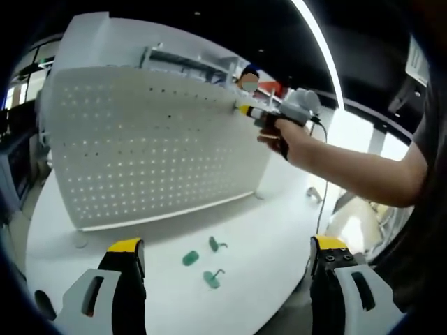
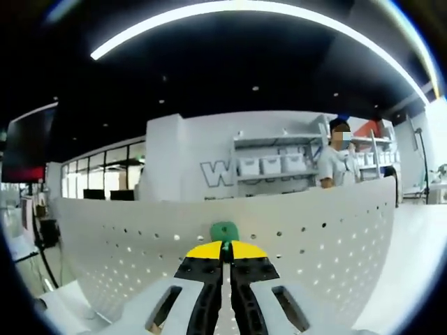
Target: Insert the hook assembly into the mounting plate slot until the hook locks in place.
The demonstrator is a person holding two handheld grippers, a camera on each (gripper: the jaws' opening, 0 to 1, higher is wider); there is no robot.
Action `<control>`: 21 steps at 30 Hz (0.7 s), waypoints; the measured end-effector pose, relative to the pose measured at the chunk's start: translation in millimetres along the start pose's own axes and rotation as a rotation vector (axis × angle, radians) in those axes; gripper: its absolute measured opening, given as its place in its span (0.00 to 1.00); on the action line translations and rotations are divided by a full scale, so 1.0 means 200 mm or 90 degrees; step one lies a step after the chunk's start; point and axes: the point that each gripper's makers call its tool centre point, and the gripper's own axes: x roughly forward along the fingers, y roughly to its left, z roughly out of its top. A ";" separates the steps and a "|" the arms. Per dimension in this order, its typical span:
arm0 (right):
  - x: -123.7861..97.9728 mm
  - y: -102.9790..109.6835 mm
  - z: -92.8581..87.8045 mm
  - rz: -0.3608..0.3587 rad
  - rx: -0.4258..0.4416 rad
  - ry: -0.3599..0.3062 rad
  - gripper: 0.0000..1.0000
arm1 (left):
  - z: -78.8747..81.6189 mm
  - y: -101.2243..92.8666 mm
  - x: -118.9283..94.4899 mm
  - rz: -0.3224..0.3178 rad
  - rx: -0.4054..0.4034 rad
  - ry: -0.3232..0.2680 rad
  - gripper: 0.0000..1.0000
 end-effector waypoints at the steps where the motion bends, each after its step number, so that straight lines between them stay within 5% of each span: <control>1: 0.00 0.00 0.00 0.000 -0.001 -0.001 0.00 | 0.00 0.00 0.00 0.001 -0.001 0.000 1.00; 21: 0.01 0.00 -0.06 -0.010 -0.009 0.009 0.00 | -0.01 0.02 -0.01 0.009 -0.008 0.003 1.00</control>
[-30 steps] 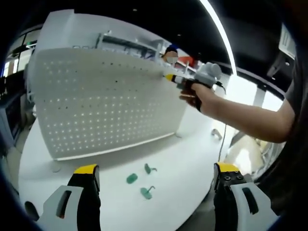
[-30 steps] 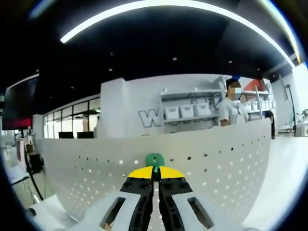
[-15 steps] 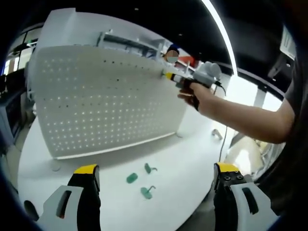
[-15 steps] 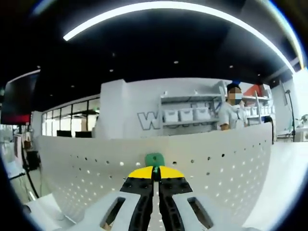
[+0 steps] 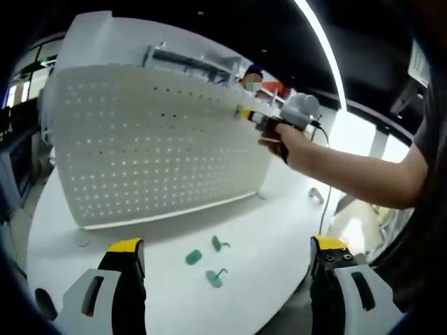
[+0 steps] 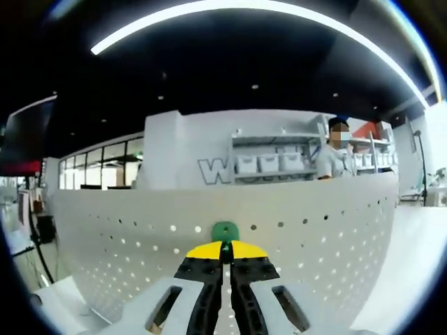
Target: Insert the hook assembly into the mounting plate slot until the hook locks in place.
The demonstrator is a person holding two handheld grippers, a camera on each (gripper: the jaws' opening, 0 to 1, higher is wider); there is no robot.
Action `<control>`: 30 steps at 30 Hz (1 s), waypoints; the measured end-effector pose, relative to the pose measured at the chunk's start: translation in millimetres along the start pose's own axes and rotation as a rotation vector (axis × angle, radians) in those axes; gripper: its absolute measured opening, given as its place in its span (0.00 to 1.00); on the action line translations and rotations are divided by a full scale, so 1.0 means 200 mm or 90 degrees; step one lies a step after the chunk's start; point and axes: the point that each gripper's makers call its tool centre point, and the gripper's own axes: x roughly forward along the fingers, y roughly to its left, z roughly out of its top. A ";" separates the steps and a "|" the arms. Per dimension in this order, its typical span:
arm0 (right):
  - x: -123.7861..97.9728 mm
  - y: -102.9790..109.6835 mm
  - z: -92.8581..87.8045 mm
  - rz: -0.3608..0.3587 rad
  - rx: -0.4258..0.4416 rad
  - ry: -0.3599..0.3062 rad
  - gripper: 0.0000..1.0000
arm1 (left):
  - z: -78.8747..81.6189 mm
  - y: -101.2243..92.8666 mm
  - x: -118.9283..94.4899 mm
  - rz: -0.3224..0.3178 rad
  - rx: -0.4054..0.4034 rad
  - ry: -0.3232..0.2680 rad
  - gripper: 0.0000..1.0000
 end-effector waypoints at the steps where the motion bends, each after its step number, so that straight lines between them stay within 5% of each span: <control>1: 0.00 0.00 -0.01 0.000 0.000 0.001 0.00 | 0.00 0.00 0.00 0.000 0.000 0.001 1.00; 8: 0.00 0.00 0.00 0.009 -0.039 -0.005 0.00 | -0.01 -0.02 0.00 -0.004 -0.003 0.002 1.00; 11: 0.00 0.00 -0.01 0.020 -0.029 0.024 0.01 | 0.00 -0.02 0.00 -0.003 -0.001 -0.002 1.00; 14: 0.00 -0.01 0.03 0.001 -0.101 0.017 0.06 | 0.01 -0.01 -0.01 0.001 0.001 -0.007 1.00; 30: -0.13 0.01 0.18 0.017 -0.062 -0.001 0.17 | -0.01 -0.02 -0.08 0.009 0.004 -0.015 1.00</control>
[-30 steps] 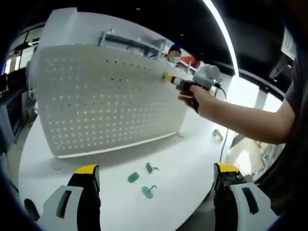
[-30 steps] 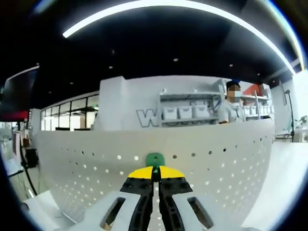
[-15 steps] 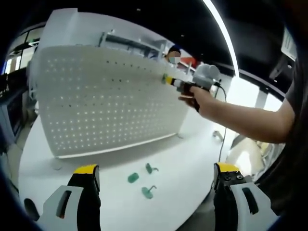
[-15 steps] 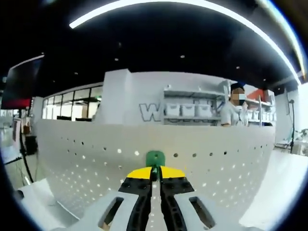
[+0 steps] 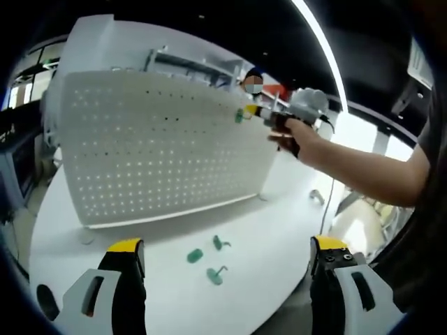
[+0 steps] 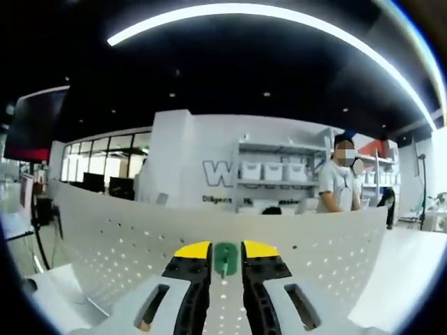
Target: Insert the hook assembly into the mounting plate slot until the hook locks in place.
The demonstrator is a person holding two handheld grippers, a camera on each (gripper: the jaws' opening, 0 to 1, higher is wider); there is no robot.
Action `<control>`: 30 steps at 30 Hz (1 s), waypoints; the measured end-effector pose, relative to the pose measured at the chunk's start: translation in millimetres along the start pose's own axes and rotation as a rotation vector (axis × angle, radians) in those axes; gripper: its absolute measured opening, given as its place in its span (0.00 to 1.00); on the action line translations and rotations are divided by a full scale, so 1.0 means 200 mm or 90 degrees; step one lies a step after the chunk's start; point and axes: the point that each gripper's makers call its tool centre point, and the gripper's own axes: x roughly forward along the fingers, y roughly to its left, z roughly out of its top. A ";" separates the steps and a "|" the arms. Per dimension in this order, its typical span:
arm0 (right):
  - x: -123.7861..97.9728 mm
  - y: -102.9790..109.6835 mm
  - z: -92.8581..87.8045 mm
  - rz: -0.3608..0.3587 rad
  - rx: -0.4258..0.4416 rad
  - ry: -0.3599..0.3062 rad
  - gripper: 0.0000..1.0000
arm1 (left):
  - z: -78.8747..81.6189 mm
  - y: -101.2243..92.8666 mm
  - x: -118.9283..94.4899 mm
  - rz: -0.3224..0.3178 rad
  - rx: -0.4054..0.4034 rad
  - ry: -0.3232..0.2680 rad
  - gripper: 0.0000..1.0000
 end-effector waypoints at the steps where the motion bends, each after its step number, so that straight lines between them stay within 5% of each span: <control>1: -0.01 0.00 0.00 0.003 0.005 0.004 0.18 | -0.01 0.00 0.00 0.001 0.000 0.001 1.00; 16: -0.26 0.07 -0.09 0.051 -0.011 0.047 0.18 | -0.02 -0.04 -0.03 -0.003 0.008 0.002 0.99; 30: -0.55 0.23 -0.41 0.135 -0.031 0.150 0.20 | -0.02 -0.06 -0.06 -0.002 0.014 -0.003 0.99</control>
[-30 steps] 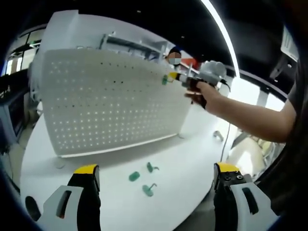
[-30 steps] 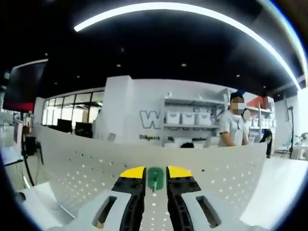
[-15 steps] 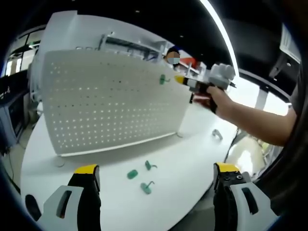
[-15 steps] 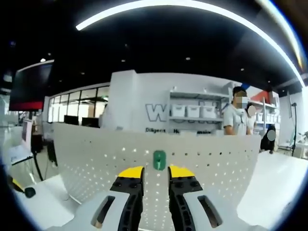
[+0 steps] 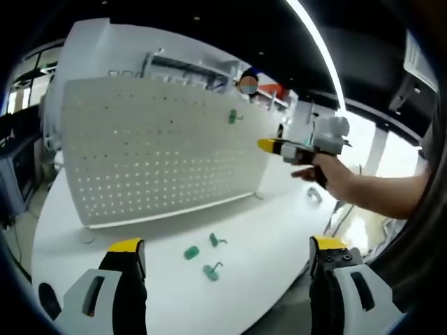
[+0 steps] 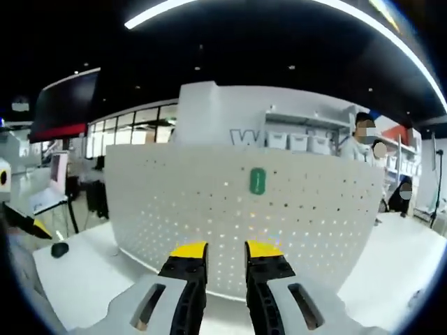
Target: Insert the hook assembly into the mounting plate slot until the hook locks in place.
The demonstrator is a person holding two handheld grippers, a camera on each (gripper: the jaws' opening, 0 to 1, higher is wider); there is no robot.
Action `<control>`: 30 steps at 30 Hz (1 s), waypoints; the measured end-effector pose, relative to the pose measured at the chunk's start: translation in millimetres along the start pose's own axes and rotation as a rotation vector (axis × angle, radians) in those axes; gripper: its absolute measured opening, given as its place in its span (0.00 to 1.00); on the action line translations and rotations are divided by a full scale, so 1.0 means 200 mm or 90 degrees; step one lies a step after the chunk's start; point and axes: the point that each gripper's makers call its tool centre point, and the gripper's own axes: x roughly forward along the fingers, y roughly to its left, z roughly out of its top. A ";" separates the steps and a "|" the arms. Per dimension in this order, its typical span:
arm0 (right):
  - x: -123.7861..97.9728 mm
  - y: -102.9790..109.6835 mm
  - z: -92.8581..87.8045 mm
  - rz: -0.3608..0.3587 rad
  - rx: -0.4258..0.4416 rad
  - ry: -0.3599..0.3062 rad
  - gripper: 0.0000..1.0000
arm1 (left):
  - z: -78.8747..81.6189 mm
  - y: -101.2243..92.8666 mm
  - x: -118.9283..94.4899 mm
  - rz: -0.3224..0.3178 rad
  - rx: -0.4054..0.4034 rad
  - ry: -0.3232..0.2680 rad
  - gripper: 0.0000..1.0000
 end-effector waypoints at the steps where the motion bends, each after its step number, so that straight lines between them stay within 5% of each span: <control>1: -0.02 0.03 -0.03 0.011 -0.006 0.010 0.21 | 0.00 0.00 0.00 0.000 -0.001 0.000 0.99; 9: -0.11 0.13 -0.23 0.052 -0.016 0.060 0.25 | -0.02 0.00 -0.02 0.002 -0.003 0.001 1.00; 30: -0.37 0.19 -0.50 0.083 -0.038 0.136 0.33 | -0.06 0.01 -0.05 0.012 -0.009 0.007 1.00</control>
